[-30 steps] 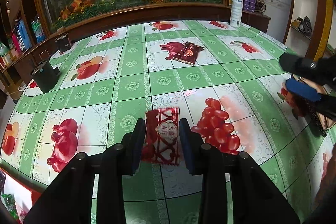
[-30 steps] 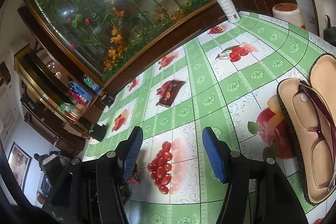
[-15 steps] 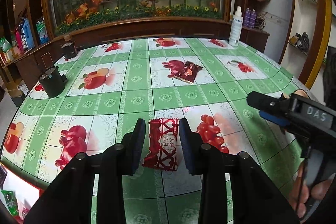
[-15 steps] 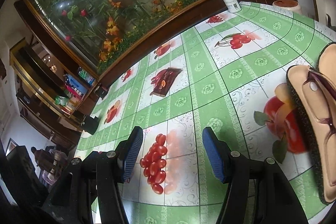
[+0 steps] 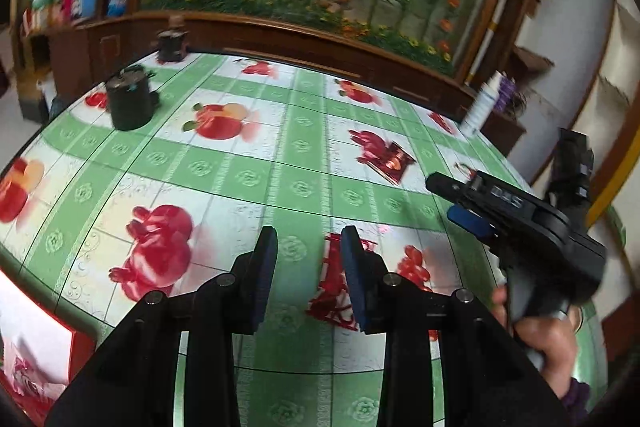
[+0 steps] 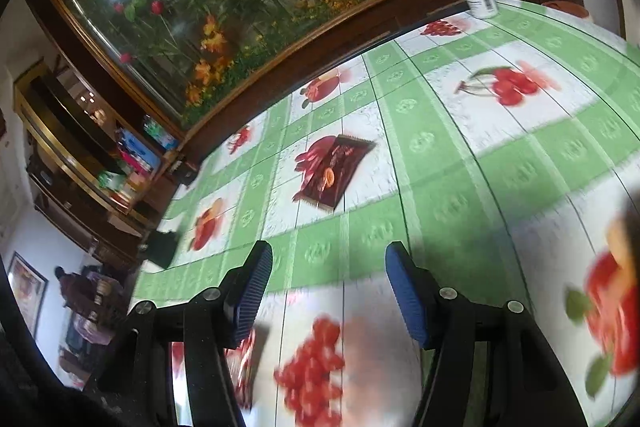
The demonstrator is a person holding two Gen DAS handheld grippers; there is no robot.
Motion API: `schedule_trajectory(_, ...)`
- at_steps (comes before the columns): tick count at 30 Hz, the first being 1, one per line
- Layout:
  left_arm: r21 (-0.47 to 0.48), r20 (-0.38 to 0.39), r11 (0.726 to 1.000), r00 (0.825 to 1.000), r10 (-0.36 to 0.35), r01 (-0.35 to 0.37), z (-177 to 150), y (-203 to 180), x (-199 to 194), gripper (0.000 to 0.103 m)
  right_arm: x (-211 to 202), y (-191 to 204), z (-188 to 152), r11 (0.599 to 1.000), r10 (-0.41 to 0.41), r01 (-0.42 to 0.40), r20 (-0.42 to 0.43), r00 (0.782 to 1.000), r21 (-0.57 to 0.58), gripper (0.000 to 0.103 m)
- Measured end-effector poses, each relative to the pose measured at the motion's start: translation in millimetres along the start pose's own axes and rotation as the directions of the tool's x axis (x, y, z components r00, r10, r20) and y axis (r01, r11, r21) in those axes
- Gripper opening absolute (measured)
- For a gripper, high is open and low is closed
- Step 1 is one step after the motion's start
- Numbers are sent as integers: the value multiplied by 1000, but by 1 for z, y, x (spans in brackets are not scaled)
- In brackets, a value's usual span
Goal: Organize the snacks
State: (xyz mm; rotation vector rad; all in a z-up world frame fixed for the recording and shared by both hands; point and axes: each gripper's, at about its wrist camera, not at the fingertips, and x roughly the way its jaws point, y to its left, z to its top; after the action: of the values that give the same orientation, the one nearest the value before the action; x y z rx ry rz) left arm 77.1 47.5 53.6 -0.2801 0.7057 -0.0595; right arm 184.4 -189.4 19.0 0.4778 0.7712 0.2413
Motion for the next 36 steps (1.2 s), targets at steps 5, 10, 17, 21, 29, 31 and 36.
schedule_trajectory(5, -31, -16, 999, 1000, -27, 27, -1, 6, 1, 30, 36, 26, 19, 986, -119, 118, -2, 993, -114, 62)
schedule_trajectory(10, -30, -10, 999, 1000, -30, 29, 0, 7, -2, 30, 62, 22, 36, 972, -232, 231, -42, 972, -36, 65)
schedule_trajectory(17, -50, -48, 998, 998, -35, 32, -3, 12, 8, 30, 89, 43, 39, 911, -408, 407, -9, 913, -63, 66)
schedule_trajectory(21, -55, -50, 998, 998, -25, 22, -2, 16, 9, 30, 106, 64, 35, 834, -525, 519, 22, 851, -187, 40)
schedule_trajectory(29, -57, -67, 998, 998, -4, 0, -4, 19, 14, 30, 88, 46, 35, 849, -495, 483, -7, 869, -213, 33)
schedule_trajectory(31, -38, -74, 999, 997, -12, 9, -5, 14, 15, 30, 71, 36, 30, 862, -477, 458, -44, 878, -216, 32)
schedule_trajectory(36, 55, -96, 998, 995, -15, 20, -7, -5, 20, 64, 11, 16, -14, 896, -403, 372, -87, 911, -243, 32)
